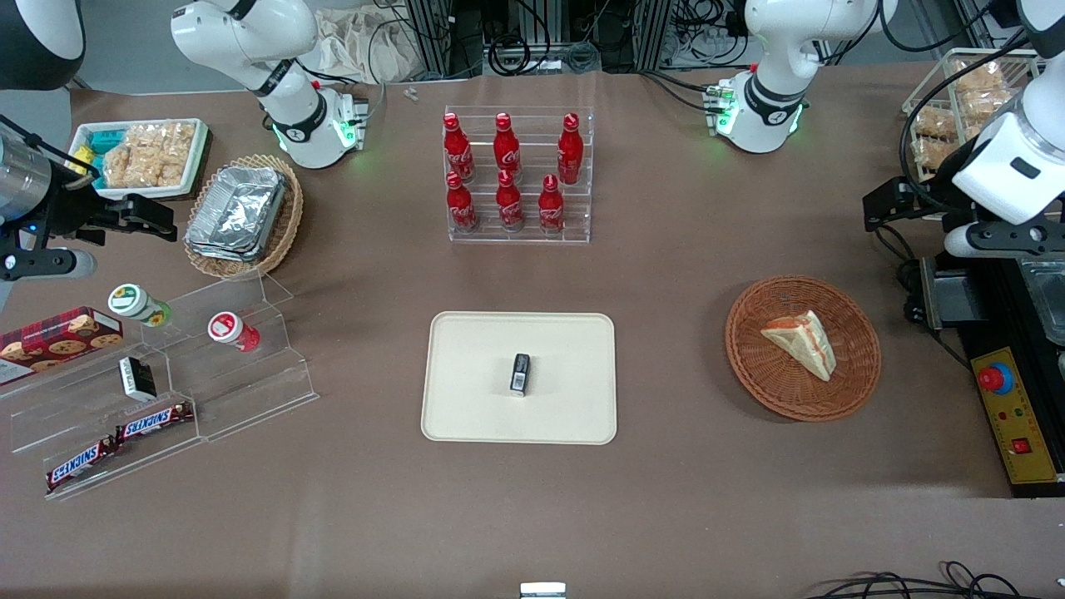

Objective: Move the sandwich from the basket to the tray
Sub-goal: 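Move the left gripper over the wicker basket above the sandwich, then lower the left gripper and grasp the wrapped sandwich upright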

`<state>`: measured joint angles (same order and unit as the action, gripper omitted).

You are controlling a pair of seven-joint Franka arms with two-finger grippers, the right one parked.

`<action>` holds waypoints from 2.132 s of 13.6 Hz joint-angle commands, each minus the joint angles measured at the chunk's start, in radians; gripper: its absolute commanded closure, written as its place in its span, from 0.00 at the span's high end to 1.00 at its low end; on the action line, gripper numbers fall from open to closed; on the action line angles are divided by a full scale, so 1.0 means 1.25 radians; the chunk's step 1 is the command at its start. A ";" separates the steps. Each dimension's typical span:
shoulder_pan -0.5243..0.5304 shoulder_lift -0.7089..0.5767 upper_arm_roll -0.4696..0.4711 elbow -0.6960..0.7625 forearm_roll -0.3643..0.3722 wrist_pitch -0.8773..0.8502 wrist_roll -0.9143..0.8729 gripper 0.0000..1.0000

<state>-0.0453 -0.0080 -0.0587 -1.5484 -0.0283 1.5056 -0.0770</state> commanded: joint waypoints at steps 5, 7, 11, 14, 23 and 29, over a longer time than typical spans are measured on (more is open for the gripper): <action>-0.001 0.028 0.004 -0.009 0.038 -0.019 -0.238 1.00; 0.006 0.032 0.005 -0.101 0.039 0.061 -0.309 1.00; 0.014 0.035 0.009 -0.351 0.040 0.351 -0.414 1.00; 0.026 0.079 0.010 -0.447 0.040 0.518 -0.434 1.00; 0.025 0.259 0.025 -0.497 0.040 0.772 -0.535 0.89; 0.028 0.246 0.040 -0.495 0.042 0.760 -0.530 0.00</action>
<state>-0.0114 0.3319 -0.0151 -2.1609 0.0096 2.4581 -0.7187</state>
